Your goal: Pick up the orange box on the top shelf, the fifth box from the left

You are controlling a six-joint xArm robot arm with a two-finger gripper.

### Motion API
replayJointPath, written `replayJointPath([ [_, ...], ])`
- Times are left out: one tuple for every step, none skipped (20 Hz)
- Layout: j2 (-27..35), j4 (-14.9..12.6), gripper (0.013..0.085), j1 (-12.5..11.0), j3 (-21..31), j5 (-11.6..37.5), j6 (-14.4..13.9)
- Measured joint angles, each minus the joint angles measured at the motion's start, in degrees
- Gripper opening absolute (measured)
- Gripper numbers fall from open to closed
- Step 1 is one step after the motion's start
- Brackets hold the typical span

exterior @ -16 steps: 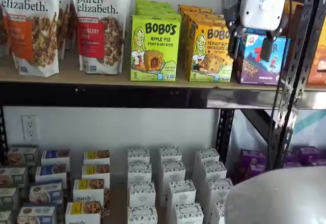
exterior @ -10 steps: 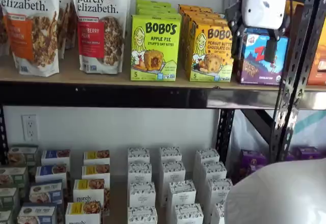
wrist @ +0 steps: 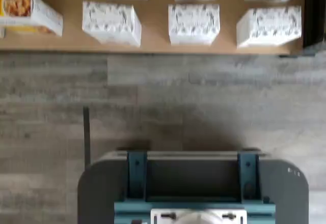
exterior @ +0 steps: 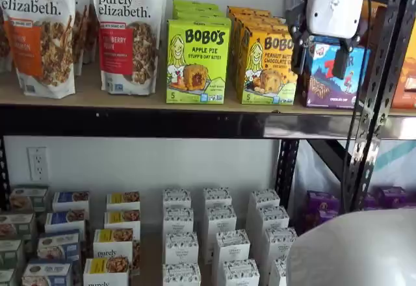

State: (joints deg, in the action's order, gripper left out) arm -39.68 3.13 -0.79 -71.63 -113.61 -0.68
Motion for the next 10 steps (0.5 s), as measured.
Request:
replayJointPath([
  [-0.4,-0.1,0.0850,0.1,0.5,1.1,0.0],
  [-0.9,-0.5,0.0850,0.3,1.1,2.6,-0.1],
  [-1.7,-1.2,0.0850,0.8,2.1,4.9,-0.3],
  [-2.5,-2.0,0.0850,1.4,3.1,7.1,-0.6],
  [-3.0,-2.8,0.0850,1.9,3.9,9.0,-0.9],
  [-3.2,-3.5,0.0850,2.3,4.4,10.6,-1.1],
  [-3.3,-4.0,0.0850,2.5,4.9,12.0,-1.3],
  [-3.4,-4.5,0.0850,2.7,5.4,13.8,-1.5],
  [-3.3,-4.7,0.0850,2.8,5.7,15.2,-1.6],
  [-3.2,-4.8,0.0850,2.8,6.2,17.0,-1.6],
])
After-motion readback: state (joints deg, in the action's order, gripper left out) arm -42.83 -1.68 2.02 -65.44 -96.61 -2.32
